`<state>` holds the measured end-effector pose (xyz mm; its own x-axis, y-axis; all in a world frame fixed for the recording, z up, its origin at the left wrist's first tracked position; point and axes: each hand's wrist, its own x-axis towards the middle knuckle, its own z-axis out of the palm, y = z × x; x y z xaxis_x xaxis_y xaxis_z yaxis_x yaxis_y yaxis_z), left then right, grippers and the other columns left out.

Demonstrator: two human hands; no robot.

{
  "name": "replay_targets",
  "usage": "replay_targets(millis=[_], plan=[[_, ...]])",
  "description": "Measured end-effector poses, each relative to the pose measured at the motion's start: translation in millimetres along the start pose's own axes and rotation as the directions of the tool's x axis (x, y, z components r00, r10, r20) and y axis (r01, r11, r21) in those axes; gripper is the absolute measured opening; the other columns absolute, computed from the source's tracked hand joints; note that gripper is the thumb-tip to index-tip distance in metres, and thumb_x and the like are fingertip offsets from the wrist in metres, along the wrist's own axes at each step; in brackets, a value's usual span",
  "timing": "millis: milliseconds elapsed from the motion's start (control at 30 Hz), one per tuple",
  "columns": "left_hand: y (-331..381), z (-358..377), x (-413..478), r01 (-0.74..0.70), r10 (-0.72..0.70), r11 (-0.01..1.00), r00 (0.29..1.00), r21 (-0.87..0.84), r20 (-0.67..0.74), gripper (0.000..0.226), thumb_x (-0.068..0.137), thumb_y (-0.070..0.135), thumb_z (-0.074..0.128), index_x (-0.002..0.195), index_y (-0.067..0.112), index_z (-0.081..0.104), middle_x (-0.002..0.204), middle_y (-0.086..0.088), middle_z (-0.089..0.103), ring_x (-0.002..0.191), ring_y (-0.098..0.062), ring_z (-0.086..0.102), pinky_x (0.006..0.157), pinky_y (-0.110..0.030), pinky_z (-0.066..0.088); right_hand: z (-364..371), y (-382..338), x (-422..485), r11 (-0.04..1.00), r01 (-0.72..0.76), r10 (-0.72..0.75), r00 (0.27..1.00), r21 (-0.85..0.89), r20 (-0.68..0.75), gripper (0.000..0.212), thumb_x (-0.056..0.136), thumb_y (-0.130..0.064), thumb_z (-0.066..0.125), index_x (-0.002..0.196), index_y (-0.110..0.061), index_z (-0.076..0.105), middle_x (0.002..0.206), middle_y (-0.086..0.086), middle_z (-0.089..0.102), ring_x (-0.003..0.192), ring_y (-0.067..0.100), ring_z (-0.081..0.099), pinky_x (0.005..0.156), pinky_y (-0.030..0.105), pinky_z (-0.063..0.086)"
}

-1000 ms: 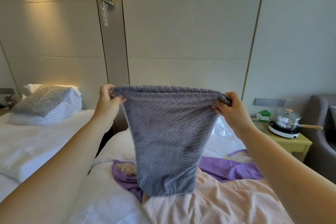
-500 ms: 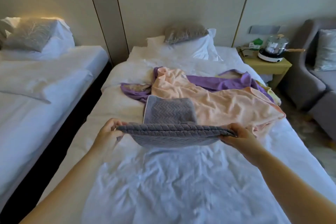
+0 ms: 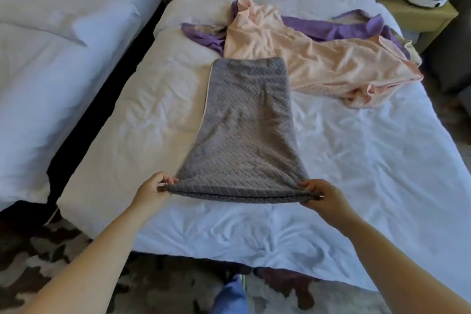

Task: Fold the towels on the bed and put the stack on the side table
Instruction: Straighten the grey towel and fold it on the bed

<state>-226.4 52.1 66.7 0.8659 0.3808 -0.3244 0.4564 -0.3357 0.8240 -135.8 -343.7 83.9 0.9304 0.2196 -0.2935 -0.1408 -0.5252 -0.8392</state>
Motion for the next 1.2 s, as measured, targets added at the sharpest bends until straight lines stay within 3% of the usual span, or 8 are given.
replay_targets(millis=[433,567,667,767,867,933,1067,1200], plan=[[-105,49,-41,-0.030,-0.041,0.903,0.987,0.429,0.156,0.033,0.084,-0.014,0.049,0.089,0.017,0.059,0.126,-0.004,0.050,0.118,-0.021,0.051,0.094,-0.022,0.035,64,101,-45,0.924,-0.074,0.124,0.986,-0.375,0.110,0.022,0.076,-0.002,0.073,0.097,-0.011,0.068,0.117,0.007,0.047,0.101,0.023,0.051,0.097,0.034,0.045],[-82,57,-12,0.030,-0.053,0.913,0.998,0.407,0.046,0.023,0.082,0.008,0.063,0.099,0.023,0.059,0.122,-0.006,0.048,0.110,-0.025,0.053,0.090,-0.033,0.043,57,100,-28,0.909,-0.200,0.178,0.979,-0.365,-0.096,0.013,0.081,-0.023,0.069,0.091,-0.024,0.060,0.112,0.004,0.055,0.096,0.021,0.055,0.081,0.033,0.045],[-50,64,23,-0.044,0.063,0.930,0.997,0.364,-0.042,0.046,0.084,0.036,0.066,0.126,0.027,0.050,0.135,-0.010,0.040,0.127,-0.029,0.040,0.102,-0.042,0.036,55,84,6,0.950,-0.256,0.220,0.955,-0.181,-0.200,0.046,0.082,-0.036,0.071,0.119,-0.023,0.048,0.124,0.005,0.047,0.098,0.018,0.052,0.082,0.033,0.047],[-44,77,47,-0.347,0.248,0.679,0.938,0.647,0.243,0.082,0.077,0.074,0.051,0.146,0.050,0.013,0.159,-0.003,-0.005,0.146,-0.026,-0.002,0.115,-0.050,0.009,65,77,27,0.956,-0.182,0.188,0.982,-0.231,0.003,0.079,0.078,-0.031,0.077,0.142,-0.035,0.030,0.133,-0.001,0.027,0.112,0.019,0.043,0.099,0.034,0.040],[-64,87,45,-0.507,0.037,0.407,0.840,0.760,0.541,0.095,0.065,0.093,0.022,0.137,0.055,-0.027,0.153,0.009,-0.034,0.141,-0.018,-0.031,0.113,-0.055,-0.009,78,86,22,0.893,-0.175,0.273,0.943,-0.414,0.190,0.087,0.079,-0.017,0.077,0.147,-0.031,0.026,0.145,0.006,0.016,0.123,0.029,0.043,0.106,0.033,0.038],[-76,86,40,-0.500,-0.013,0.373,0.840,0.781,0.543,0.094,0.066,0.094,0.020,0.144,0.053,-0.015,0.158,0.011,-0.022,0.146,-0.016,-0.018,0.114,-0.055,-0.006,78,92,17,0.881,-0.216,0.317,0.930,-0.422,0.185,0.078,0.077,-0.017,0.078,0.142,-0.026,0.036,0.141,0.007,0.023,0.123,0.030,0.043,0.104,0.033,0.040],[-44,77,62,-0.494,0.365,0.470,0.864,0.732,0.348,0.059,0.082,0.072,0.035,0.114,0.033,0.065,0.132,0.003,0.056,0.120,-0.026,0.054,0.100,-0.049,0.033,69,68,42,0.847,-0.132,0.097,0.991,-0.515,-0.096,0.044,0.078,-0.040,0.070,0.116,-0.025,0.053,0.126,0.000,0.034,0.118,0.029,0.043,0.096,0.041,0.040],[-13,90,118,-0.487,0.356,0.491,0.869,0.722,0.343,0.061,0.090,0.066,0.025,0.145,0.040,0.032,0.159,0.004,0.018,0.146,-0.021,0.017,0.114,-0.049,0.013,85,34,109,0.784,-0.007,0.000,1.000,-0.620,-0.013,0.067,0.090,-0.068,0.029,0.148,-0.044,0.006,0.157,-0.018,-0.003,0.146,0.012,-0.004,0.117,0.038,0.008]])
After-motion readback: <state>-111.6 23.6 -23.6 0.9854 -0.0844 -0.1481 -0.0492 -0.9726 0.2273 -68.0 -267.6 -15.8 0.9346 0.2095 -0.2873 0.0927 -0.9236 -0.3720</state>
